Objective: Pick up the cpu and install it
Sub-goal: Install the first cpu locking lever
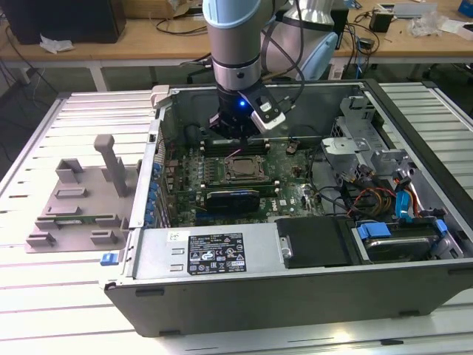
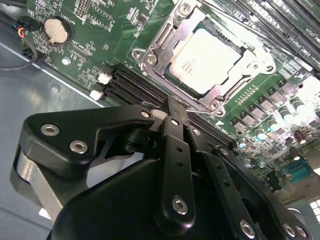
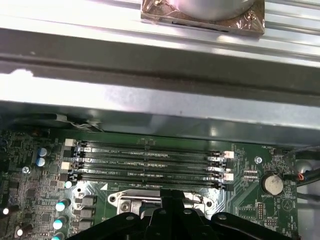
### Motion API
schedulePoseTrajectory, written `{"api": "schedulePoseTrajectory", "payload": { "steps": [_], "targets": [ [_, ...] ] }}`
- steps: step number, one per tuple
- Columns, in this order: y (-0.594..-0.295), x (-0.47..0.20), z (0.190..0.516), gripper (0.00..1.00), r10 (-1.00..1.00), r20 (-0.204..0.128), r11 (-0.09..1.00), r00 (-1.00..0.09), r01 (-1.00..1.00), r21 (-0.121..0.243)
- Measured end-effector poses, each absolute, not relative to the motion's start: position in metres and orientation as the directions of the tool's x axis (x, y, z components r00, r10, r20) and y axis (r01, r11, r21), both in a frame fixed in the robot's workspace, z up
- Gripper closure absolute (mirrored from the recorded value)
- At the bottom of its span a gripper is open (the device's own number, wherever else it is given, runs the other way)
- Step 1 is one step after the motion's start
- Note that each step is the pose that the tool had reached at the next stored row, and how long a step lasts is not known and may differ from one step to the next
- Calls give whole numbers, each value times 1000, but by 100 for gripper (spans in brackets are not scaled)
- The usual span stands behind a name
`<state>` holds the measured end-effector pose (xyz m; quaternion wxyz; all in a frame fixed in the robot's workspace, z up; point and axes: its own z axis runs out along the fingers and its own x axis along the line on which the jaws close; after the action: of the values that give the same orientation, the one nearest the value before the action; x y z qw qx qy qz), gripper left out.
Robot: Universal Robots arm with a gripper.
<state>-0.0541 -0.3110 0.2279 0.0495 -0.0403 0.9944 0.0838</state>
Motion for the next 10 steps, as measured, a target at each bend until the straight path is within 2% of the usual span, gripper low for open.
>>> {"api": "schedulePoseTrajectory", "payload": {
  "steps": [5,10],
  "targets": [
    [-310,-55,225,89,-72,-145,983,-987,-95,159],
    [-306,-60,220,89,-63,-152,984,-986,-87,158]
  ]
}}
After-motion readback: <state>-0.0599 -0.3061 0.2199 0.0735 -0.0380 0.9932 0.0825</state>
